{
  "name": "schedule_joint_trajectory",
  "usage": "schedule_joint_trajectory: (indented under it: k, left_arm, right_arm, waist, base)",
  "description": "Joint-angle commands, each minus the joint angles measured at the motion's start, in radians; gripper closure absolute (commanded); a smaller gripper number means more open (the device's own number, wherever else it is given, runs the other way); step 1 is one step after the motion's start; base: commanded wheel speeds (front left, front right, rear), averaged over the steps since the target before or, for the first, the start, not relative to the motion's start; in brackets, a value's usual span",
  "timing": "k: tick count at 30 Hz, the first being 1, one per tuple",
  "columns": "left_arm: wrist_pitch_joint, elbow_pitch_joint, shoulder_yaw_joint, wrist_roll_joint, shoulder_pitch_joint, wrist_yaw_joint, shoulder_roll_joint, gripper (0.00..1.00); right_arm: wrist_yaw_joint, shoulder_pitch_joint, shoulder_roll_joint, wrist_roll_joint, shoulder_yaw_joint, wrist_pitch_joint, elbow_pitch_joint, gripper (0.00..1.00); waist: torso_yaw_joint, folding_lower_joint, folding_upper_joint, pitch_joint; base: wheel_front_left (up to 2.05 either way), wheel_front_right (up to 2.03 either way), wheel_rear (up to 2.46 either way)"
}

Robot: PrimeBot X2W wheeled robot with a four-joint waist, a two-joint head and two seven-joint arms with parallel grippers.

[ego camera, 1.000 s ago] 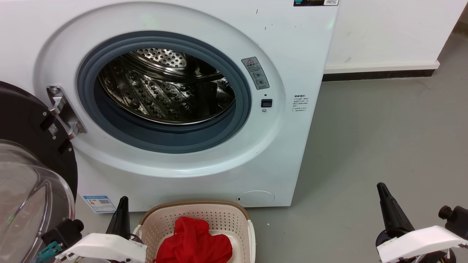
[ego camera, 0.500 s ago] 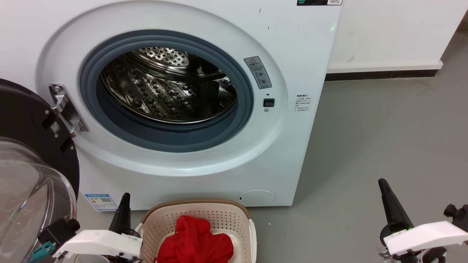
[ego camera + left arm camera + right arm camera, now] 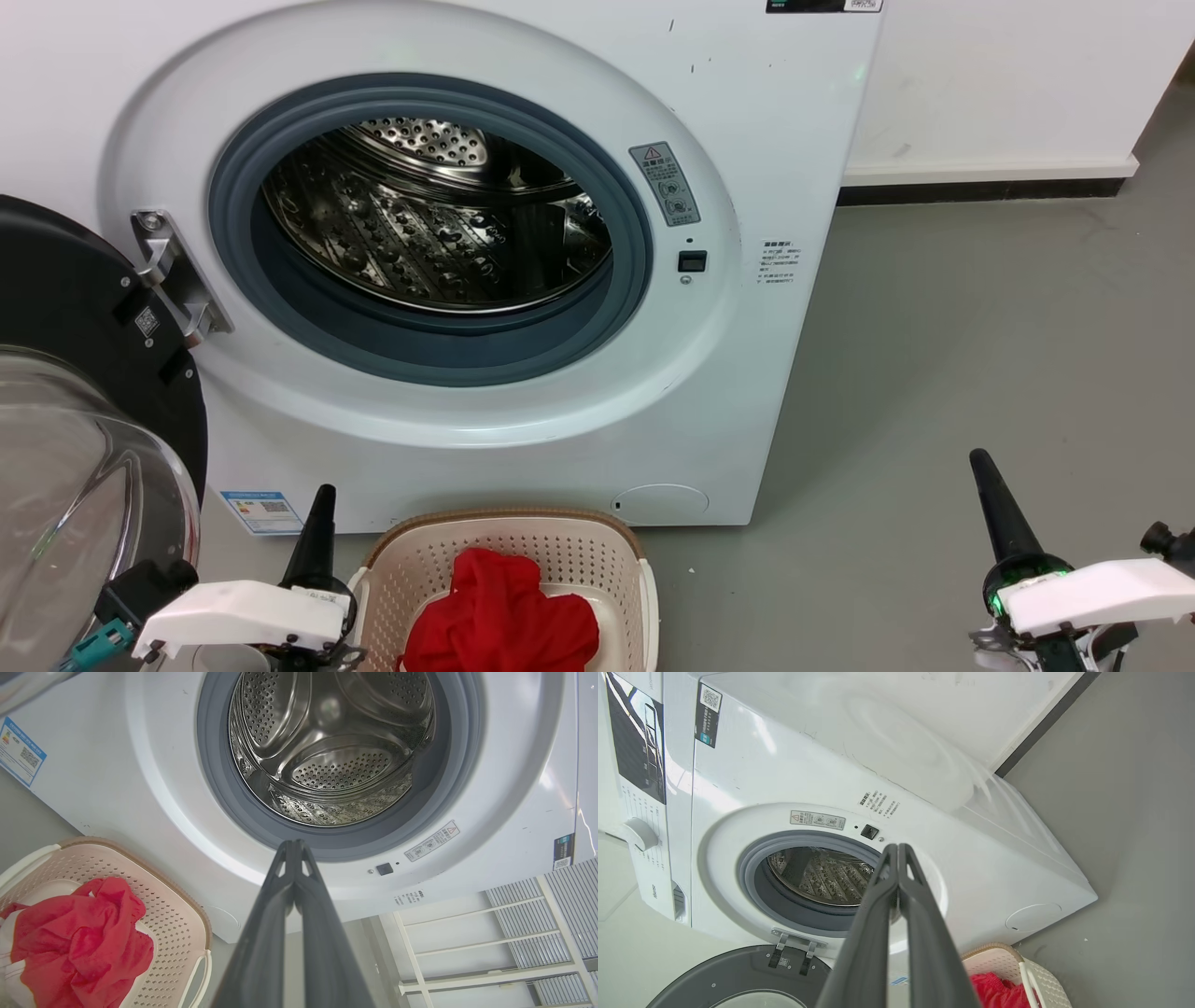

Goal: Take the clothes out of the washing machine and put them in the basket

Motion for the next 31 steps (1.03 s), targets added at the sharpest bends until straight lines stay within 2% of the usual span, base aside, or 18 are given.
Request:
schedule_joint_trajectory:
  k: [1,31]
  left_arm:
    - [0.005,-0.004,0.006,-0.028,-0.026,-0.007,-0.001,1.0]
    - [0.054,0.035,0.033,-0.306,-0.062,-0.045,-0.019,1.0]
  right_arm:
    - [0.0,-0.029,-0.007,0.031,-0.003,0.001,-0.001,1.0]
    - [0.0,-0.072,-0.004,0.327,-0.022,0.027,0.066,1.0]
  waist:
    - [0.001,-0.0001,-0.0001,0.0]
    - [0.017,-0.0001,-0.0001,0.006]
  base:
    - [0.0,0.0,0.0]
    - [0.0,0.0,0.0]
